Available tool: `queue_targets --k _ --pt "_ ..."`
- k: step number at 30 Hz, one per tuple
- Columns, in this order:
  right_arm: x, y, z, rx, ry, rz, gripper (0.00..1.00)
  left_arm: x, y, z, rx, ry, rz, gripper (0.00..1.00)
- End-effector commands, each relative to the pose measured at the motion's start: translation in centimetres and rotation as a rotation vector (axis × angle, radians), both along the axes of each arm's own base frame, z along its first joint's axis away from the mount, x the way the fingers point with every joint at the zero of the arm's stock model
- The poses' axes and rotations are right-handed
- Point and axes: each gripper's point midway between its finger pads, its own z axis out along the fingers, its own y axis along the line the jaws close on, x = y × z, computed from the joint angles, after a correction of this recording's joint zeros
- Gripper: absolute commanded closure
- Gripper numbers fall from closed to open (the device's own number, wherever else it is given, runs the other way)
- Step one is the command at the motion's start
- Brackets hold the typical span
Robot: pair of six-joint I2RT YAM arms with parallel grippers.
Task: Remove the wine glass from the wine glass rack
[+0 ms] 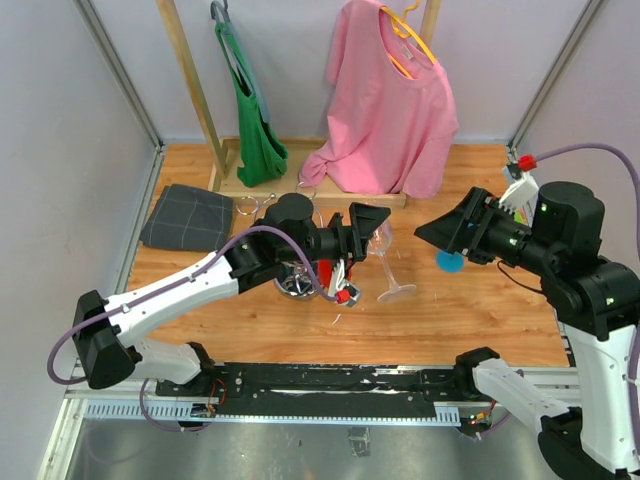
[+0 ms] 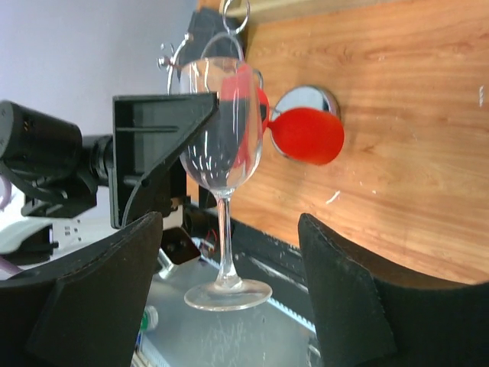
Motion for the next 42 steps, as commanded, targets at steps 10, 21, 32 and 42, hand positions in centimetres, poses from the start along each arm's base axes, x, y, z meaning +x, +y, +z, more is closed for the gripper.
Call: queue_targets --k 10,21,32,42 --pt "-2.6 1.7 -4.8 -0.054 0.145 0.242 0.32 0.8 -2.6 4.6 -0.119 -0.222 -0.025 0.71" --pt "-2.3 2.2 -6.8 -0.057 0.147 0.286 0.36 0.6 -4.3 5.9 -0.148 -0.258 -0.047 0.71" --pt "-2.9 2.8 -6.4 -0.050 0.148 0.364 0.45 -0.3 -4.1 4.7 -0.134 -0.316 -0.080 0.72" --pt "-4.5 2.5 -6.6 -0.094 0.190 0.440 0.45 -0.3 -4.2 3.5 -0.121 -0.345 -0.083 0.72"
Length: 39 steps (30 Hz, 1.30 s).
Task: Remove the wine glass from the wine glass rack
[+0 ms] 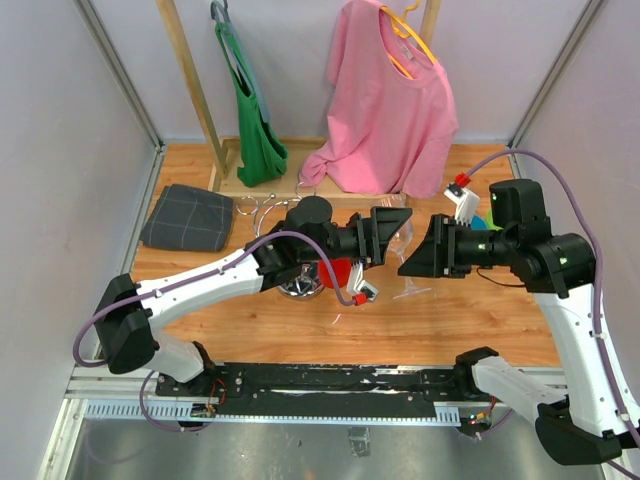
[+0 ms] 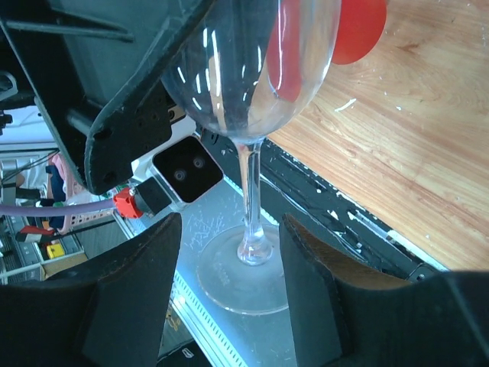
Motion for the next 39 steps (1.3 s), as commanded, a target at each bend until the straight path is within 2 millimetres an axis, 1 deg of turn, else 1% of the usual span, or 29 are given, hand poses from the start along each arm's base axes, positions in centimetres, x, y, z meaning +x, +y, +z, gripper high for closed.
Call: queue_targets --k 1,7,17,21,23,26,34,39 --pt "-1.4 -0.4 0.6 -0.008 -0.006 0.053 0.45 -1.2 -0.1 3.1 -0.084 -0.088 -0.036 0.71" --pt "-1.8 -0.4 -0.2 -0.014 0.023 0.069 0.51 -1.2 0.0 3.3 -0.085 -0.099 -0.037 0.71" --pt "-1.1 -0.1 -1.0 -0.010 0.034 0.073 0.53 -1.6 -0.1 3.3 -0.084 -0.109 -0.044 0.71" --pt "-0.8 -0.1 -0.9 -0.015 0.025 0.066 0.52 -1.6 -0.2 3.4 -0.085 -0.108 -0.043 0.71" --pt "-0.5 -0.3 -0.6 -0.028 0.014 0.042 0.49 -1.5 -0.2 3.3 -0.083 -0.107 -0.039 0.71" --pt "-0.4 -0.4 -0.3 -0.030 0.002 0.032 0.49 -1.6 -0.1 2.8 -0.076 -0.107 -0.040 0.71" --pt "0.1 0.0 -1.1 -0.017 0.019 0.049 0.58 -1.5 -0.6 2.9 -0.078 -0.118 -0.048 0.71" --pt "0.7 0.4 -1.5 -0.008 0.021 0.055 0.60 -1.4 -0.8 3.1 -0.081 -0.123 -0.052 0.71"
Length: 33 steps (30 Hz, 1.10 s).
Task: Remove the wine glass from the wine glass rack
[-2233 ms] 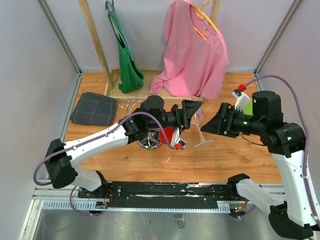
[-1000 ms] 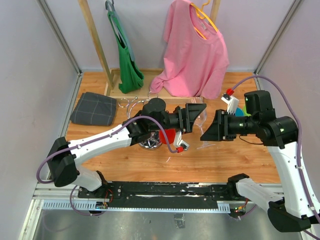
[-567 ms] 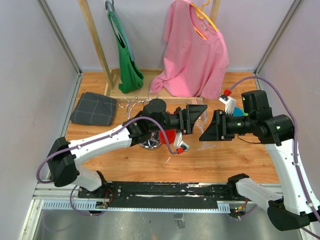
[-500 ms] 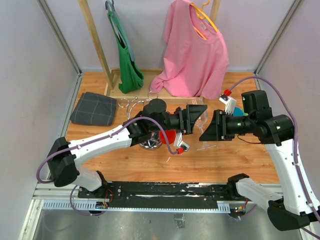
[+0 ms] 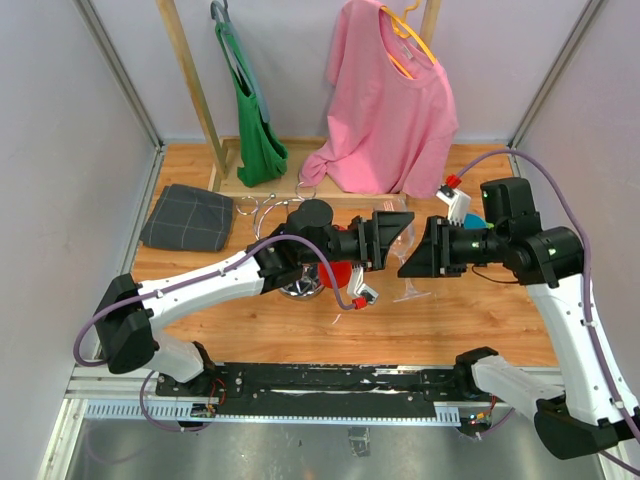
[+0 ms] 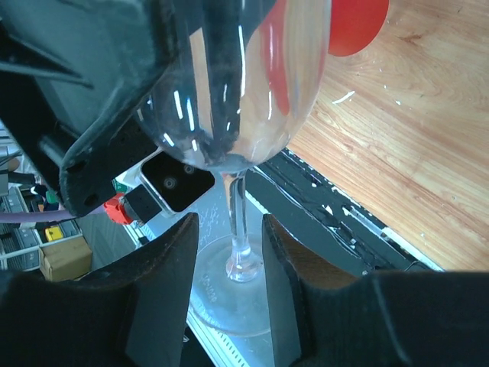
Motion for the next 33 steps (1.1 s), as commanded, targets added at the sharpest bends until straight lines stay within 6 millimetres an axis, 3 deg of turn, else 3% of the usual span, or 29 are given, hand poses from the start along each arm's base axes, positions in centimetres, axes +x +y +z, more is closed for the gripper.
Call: queue_targets --k 1,5,7,9,11,16,19,25,30,33 --pt "0.8 0.2 -0.4 0.010 -0.005 -0.001 0.61 -0.9 -0.5 3.2 -0.079 -0.081 -0.037 0.71" --pt "0.9 0.3 -1.0 0.005 0.009 0.009 0.67 -0.9 -0.6 3.3 -0.081 -0.083 -0.041 0.71" --pt "0.9 0.3 -1.1 0.006 0.010 0.015 0.78 -0.9 -0.7 3.3 -0.081 -0.085 -0.042 0.71" --pt "1.0 0.4 -1.1 0.006 0.010 0.021 0.98 -0.8 -0.7 3.3 -0.082 -0.085 -0.043 0.71" --pt "1.0 0.4 -1.1 0.006 0.005 0.024 0.99 -0.7 -0.8 3.4 -0.090 -0.086 -0.041 0.69" --pt "0.7 0.7 0.0 0.046 -0.038 0.042 0.99 -0.2 -0.8 4.8 -0.135 -0.097 -0.017 0.26" --pt "0.3 0.6 0.7 0.059 -0.070 0.043 0.99 0.0 -0.7 6.9 -0.199 -0.107 -0.005 0.03" --pt "0.0 0.0 1.8 0.052 -0.133 0.002 1.00 0.3 0.1 12.2 -0.338 -0.098 0.030 0.01" --pt "0.6 -0.7 2.5 0.024 -0.190 -0.044 1.00 0.7 1.0 14.1 -0.382 -0.097 0.066 0.01" --pt "1.1 -0.8 3.0 0.021 -0.224 -0.064 0.99 0.8 1.3 14.2 -0.390 -0.087 0.082 0.01"
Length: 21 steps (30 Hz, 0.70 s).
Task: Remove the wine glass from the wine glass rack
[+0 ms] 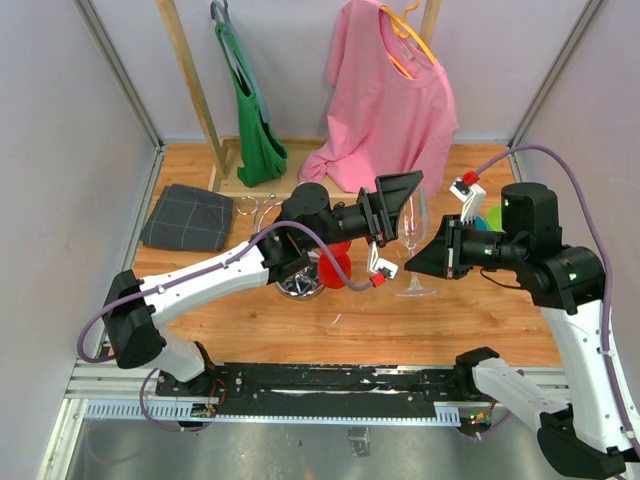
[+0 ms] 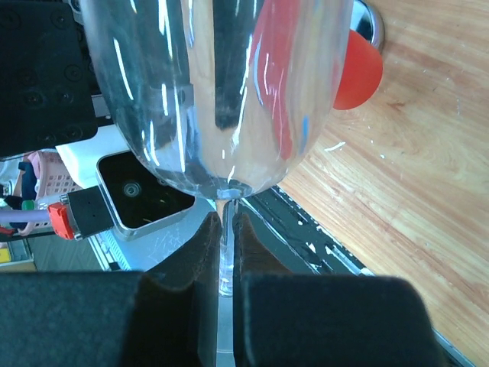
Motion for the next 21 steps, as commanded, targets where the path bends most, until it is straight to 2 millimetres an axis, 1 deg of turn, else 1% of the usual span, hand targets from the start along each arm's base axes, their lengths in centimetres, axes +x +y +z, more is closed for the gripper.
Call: queue_targets --k 1,7,10,14,18,21 --pt "0.9 -0.8 0.7 -0.016 -0.034 -0.076 0.99 -0.6 1.9 5.8 -0.164 -0.056 0.033 0.01" --pt "1.1 -1.2 2.5 -0.008 -0.109 -0.109 0.99 -0.1 2.6 4.8 -0.164 -0.026 0.067 0.01" --pt "1.0 -1.7 3.4 -0.010 -0.148 -0.136 0.99 0.2 2.9 4.8 -0.179 0.002 0.086 0.01" --pt "0.7 -2.3 4.3 -0.018 -0.181 -0.164 0.99 1.2 3.3 4.7 -0.199 0.039 0.138 0.01" --pt "0.4 -3.4 5.0 -0.051 -0.216 -0.213 0.99 2.2 4.0 4.4 -0.223 0.082 0.193 0.01" --pt "0.5 -4.6 5.0 -0.089 -0.248 -0.276 0.99 2.6 4.7 4.6 -0.250 0.096 0.223 0.01"
